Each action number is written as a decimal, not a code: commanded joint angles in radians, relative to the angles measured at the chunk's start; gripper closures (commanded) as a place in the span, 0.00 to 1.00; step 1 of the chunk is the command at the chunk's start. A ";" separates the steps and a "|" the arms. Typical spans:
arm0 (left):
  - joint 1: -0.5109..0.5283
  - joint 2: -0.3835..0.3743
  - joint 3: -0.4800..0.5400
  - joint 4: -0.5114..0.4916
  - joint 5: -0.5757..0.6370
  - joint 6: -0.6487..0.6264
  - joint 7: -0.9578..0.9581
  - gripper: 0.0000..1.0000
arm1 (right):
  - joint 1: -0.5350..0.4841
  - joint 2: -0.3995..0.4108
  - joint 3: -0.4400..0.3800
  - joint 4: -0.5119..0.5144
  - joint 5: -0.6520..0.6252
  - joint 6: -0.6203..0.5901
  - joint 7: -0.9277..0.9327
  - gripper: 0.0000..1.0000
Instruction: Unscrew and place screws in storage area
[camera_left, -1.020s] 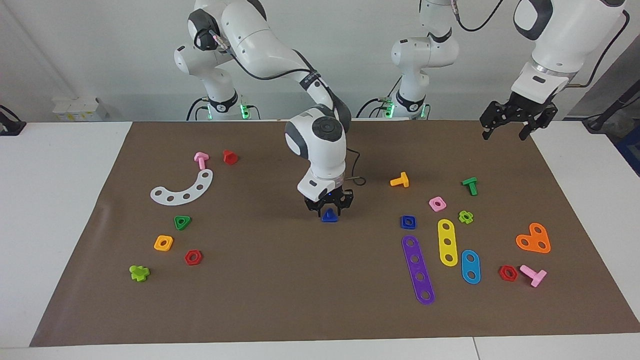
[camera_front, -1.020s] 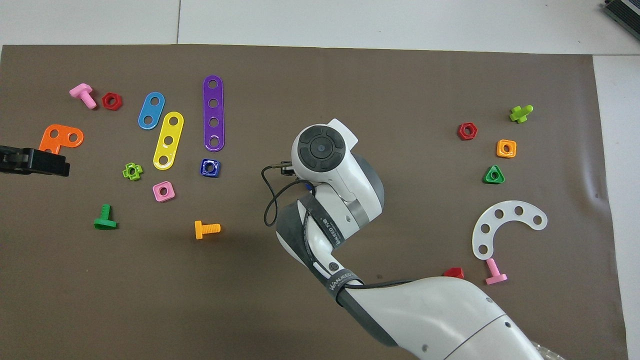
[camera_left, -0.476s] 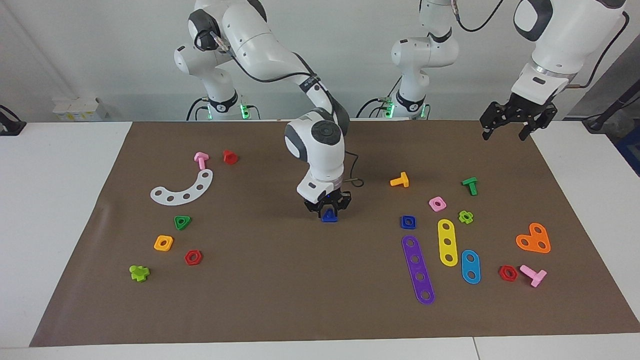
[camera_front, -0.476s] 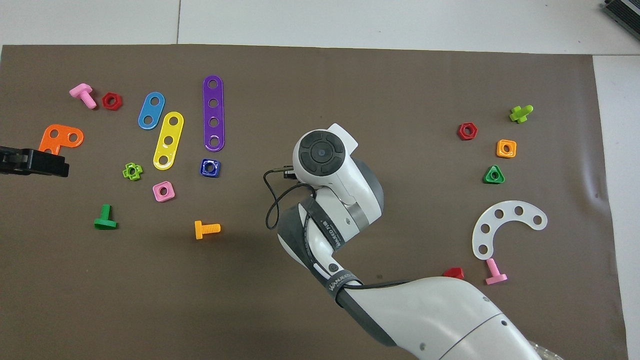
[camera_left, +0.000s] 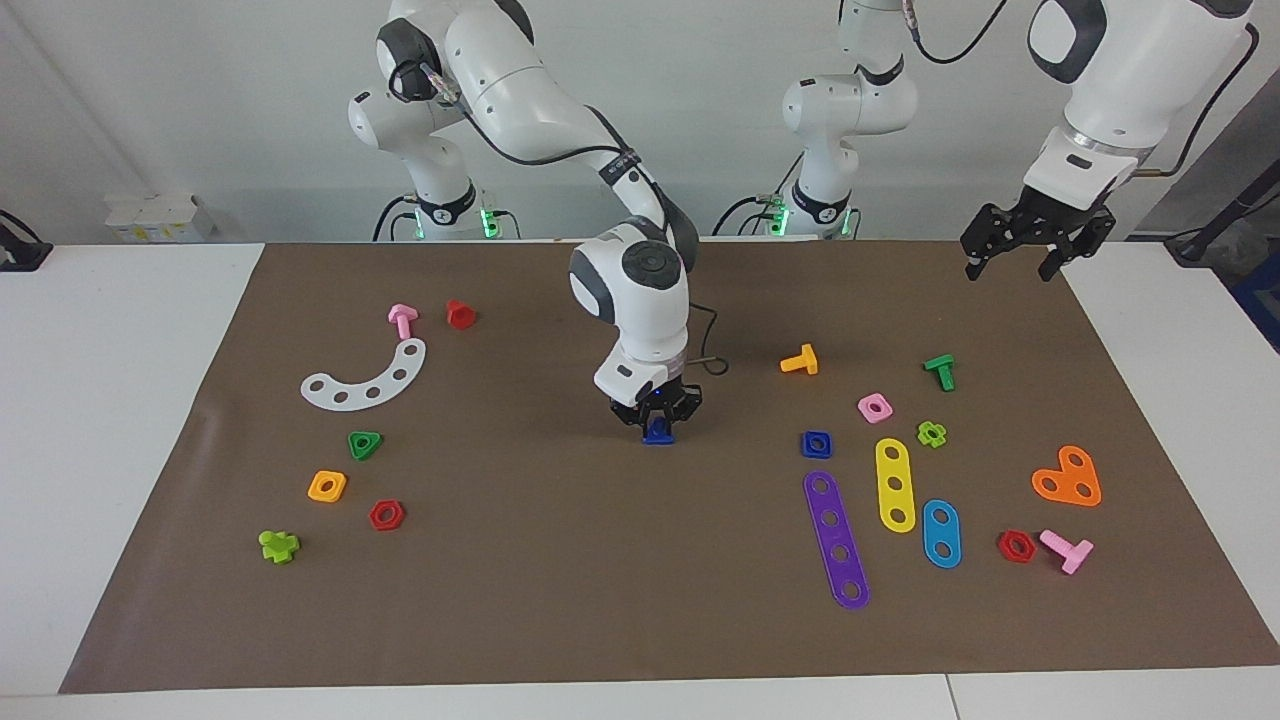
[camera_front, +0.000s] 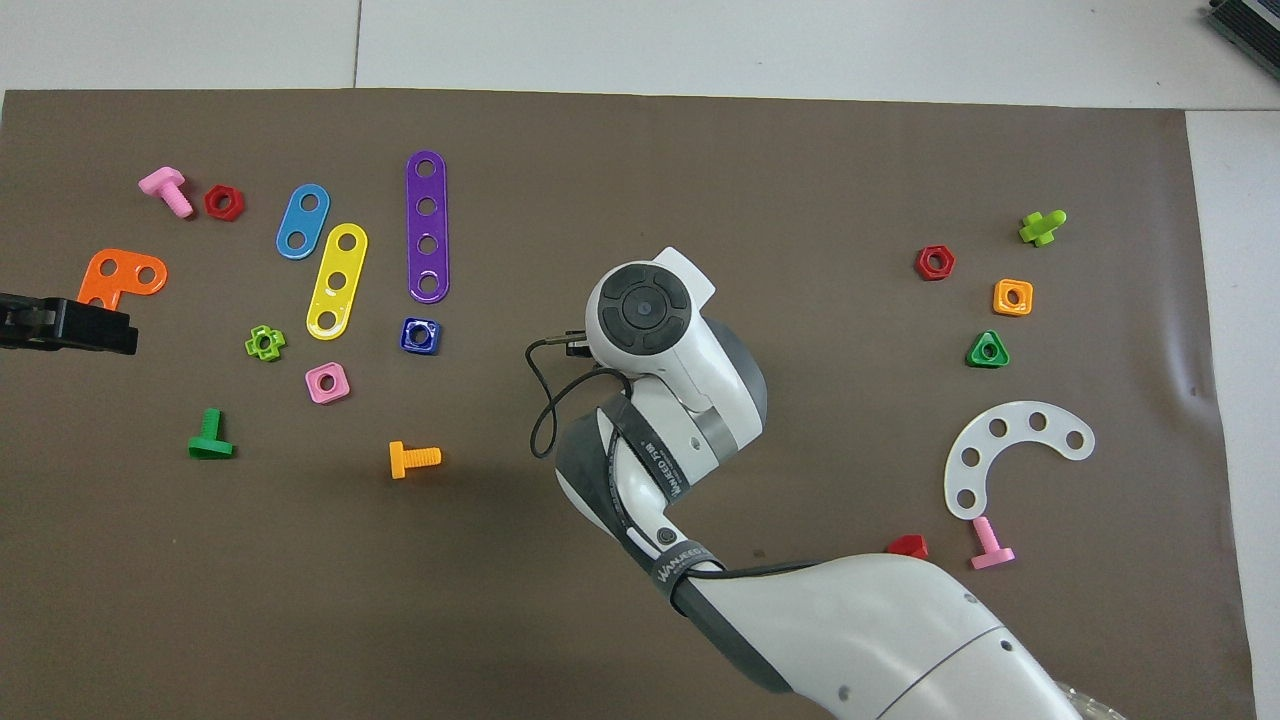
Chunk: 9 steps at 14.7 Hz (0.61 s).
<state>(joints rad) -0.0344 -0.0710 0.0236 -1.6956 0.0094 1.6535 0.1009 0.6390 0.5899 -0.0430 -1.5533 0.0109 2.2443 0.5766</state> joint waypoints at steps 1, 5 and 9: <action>-0.001 -0.029 0.001 -0.038 0.017 0.017 -0.006 0.00 | 0.001 -0.015 0.003 -0.027 0.000 0.026 -0.020 0.71; -0.001 -0.045 0.001 -0.068 0.017 0.025 -0.006 0.00 | 0.002 -0.016 0.003 -0.024 -0.002 0.008 -0.021 1.00; 0.001 -0.053 0.002 -0.107 0.011 0.069 -0.009 0.00 | -0.016 -0.051 0.003 -0.005 0.003 -0.043 -0.024 1.00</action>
<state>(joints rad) -0.0343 -0.0817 0.0241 -1.7434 0.0095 1.6842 0.1009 0.6399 0.5855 -0.0436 -1.5519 0.0111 2.2373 0.5766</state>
